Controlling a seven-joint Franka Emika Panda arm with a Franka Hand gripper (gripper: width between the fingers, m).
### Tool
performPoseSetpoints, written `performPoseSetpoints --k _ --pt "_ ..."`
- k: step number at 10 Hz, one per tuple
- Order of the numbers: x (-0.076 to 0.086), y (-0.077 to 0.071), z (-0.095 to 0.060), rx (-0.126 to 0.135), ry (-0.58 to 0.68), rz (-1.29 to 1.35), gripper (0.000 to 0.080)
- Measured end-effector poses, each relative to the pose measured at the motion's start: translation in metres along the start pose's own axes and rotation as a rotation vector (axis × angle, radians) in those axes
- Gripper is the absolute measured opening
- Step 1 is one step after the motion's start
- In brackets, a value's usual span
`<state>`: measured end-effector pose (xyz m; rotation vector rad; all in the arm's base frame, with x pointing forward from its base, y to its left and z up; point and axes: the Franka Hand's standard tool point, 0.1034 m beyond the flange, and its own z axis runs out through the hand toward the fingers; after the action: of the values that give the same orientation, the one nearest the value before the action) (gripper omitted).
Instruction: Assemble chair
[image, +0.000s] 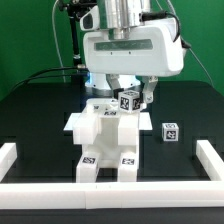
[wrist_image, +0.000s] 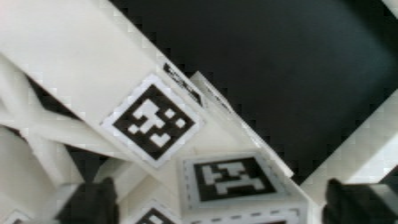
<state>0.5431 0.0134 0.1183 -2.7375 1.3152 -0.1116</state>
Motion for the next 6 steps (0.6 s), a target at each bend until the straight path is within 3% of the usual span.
performPoseSetpoints --k 2,3,6 --pt "-0.0007 0.0002 0.0001 -0.007 -0.003 -0.050 0.0640" --pt "-0.0027 -0.0012 -0.0010 -0.047 -0.027 -0.182 0.0647" --pt "-0.0048 -0.0075 -0.0019 -0.044 -0.036 -0.591 0.0649"
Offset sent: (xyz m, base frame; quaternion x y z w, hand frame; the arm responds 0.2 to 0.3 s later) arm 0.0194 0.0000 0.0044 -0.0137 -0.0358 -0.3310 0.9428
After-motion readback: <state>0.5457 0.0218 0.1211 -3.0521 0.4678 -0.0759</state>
